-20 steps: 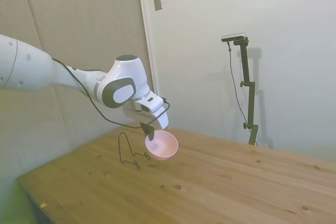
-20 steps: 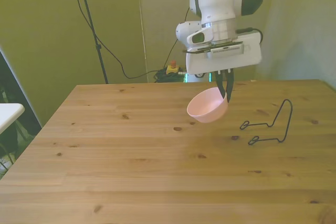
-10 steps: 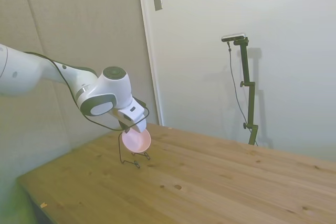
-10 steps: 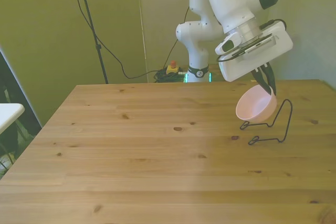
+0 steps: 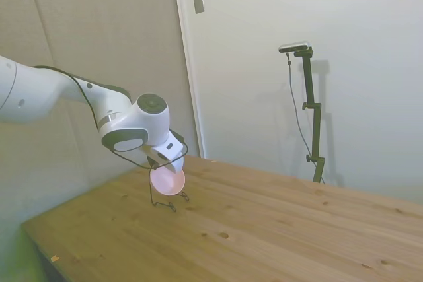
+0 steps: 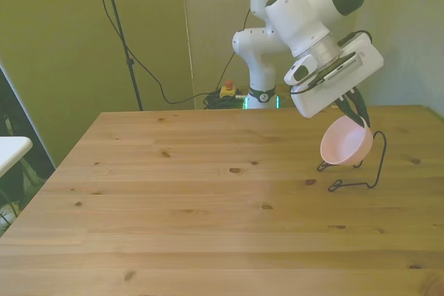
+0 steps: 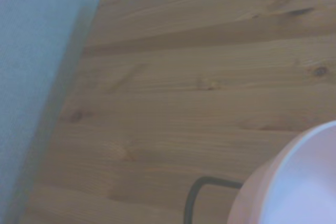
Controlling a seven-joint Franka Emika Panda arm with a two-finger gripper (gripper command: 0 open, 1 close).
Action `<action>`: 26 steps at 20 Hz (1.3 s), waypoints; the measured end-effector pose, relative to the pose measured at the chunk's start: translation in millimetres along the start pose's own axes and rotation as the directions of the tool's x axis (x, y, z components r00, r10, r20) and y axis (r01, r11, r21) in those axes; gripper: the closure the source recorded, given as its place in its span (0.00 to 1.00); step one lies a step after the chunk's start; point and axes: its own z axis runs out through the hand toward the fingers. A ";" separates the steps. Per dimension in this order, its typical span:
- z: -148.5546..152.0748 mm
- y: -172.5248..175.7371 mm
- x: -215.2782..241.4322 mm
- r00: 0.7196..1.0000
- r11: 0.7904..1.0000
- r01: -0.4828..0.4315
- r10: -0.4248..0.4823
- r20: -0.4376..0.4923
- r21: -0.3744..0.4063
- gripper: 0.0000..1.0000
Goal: Load the bowl
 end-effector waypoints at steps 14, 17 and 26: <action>23.6 8.4 16.2 0.994 0.990 0.032 -0.046 0.097 0.136 1.00; 31.5 12.2 17.1 0.992 0.989 0.020 -0.038 0.119 0.149 1.00; 40.7 23.2 23.4 0.992 0.988 0.005 -0.024 0.126 0.152 1.00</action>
